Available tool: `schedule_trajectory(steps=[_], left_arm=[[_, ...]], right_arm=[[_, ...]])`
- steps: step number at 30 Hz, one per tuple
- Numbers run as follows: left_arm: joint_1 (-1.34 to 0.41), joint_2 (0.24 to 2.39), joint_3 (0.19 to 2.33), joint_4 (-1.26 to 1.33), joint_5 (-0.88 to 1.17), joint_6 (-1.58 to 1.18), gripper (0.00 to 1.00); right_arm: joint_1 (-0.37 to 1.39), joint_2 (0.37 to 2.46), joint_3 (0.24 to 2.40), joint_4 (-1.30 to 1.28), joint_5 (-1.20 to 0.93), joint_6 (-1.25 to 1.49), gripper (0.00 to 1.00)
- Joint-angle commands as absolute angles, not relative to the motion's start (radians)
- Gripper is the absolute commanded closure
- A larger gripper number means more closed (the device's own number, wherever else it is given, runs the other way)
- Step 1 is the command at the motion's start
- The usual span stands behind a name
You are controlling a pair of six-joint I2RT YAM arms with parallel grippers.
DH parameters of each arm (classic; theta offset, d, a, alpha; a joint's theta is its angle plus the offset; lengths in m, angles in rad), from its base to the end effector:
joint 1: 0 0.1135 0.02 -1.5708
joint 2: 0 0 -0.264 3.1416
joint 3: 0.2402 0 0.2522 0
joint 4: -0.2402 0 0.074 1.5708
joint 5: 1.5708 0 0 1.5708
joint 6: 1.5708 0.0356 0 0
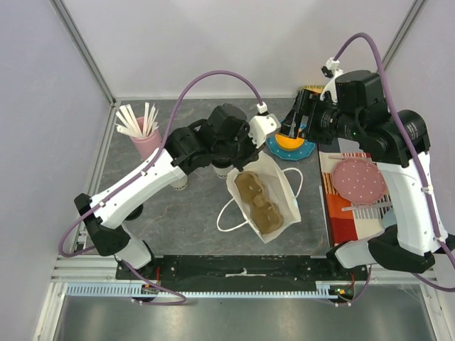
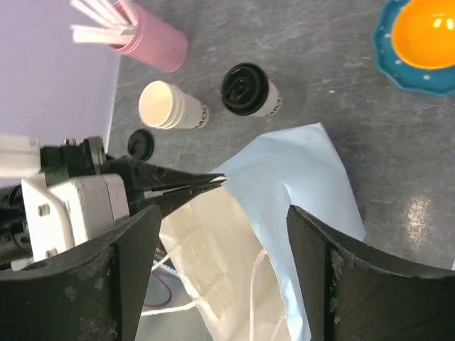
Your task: Pack the takeout coffee
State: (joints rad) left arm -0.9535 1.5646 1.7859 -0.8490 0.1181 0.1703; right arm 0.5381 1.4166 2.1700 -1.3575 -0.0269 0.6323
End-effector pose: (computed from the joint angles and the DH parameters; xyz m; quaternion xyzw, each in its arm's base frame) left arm 0.1891 -0.2737 0.4256 0.4965 0.7383 -0.2217 0.3991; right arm 0.1775 0.1070 0.5235 0.0354 0.8847 0.2666 0.3808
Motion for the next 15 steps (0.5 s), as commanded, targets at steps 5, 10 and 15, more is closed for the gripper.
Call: schedule_trajectory(steps=[5,10,15], left_arm=[[-0.953,1.565,1.841,-0.819,-0.025,0.075,0.98],[-0.951,1.565,1.822,-0.833,-0.005,0.034,0.98],[-0.939,1.572,1.839,-0.833,0.011,0.009,0.98]], right_arm=[[0.568,1.333,2.047,-1.209,-0.516,0.577,0.55],[0.638,1.324,2.017,-1.253,-0.421,0.505,0.75],[0.788,1.434,2.14,-1.333,-0.339,0.427,0.85]])
